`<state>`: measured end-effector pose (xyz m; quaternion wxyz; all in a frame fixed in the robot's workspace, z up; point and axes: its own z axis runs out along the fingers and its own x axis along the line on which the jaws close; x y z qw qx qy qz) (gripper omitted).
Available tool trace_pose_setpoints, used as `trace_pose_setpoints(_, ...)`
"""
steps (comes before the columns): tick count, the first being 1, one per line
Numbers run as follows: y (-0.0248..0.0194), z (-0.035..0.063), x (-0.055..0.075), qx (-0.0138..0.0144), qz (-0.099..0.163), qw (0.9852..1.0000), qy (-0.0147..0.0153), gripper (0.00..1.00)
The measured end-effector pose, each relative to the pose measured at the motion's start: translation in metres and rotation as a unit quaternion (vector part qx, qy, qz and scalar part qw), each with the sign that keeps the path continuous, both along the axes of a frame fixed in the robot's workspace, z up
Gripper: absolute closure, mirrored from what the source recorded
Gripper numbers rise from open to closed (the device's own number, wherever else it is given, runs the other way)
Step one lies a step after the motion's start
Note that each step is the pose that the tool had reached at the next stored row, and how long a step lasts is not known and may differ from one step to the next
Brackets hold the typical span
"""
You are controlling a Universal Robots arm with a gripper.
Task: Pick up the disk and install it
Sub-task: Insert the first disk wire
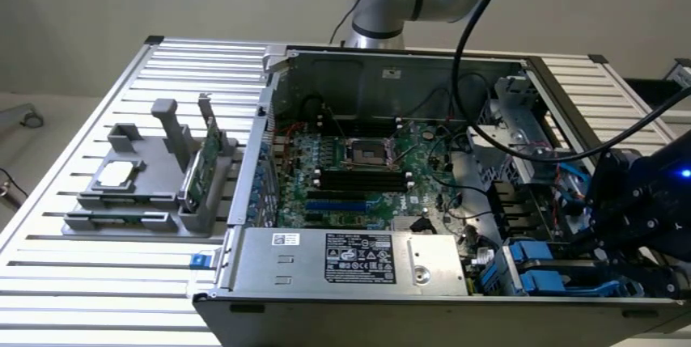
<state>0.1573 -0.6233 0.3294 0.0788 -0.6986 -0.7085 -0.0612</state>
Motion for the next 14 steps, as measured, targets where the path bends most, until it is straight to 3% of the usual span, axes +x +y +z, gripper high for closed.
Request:
trace_pose_setpoints(6, -0.0004, 0.0000, 0.000, 0.0022, 0.000, 1.0000, -0.0001, 0.83)
trace_pose_setpoints(8, -0.0006, 0.0006, 0.000, 0.0024, 0.000, 1.0000, 0.0001, 0.76)
trace_pose_setpoints(10, -0.0004, 0.0036, 0.000, 0.0021, 0.000, 1.0000, 0.0004, 0.76)
trace_pose_setpoints(11, -0.0004, 0.0052, 0.000, 0.0021, 0.000, 1.0000, 0.0005, 0.69)
trace_pose_setpoints(14, -0.0005, 0.0113, 0.000, 0.0020, 0.000, 1.0000, 0.0011, 0.69)
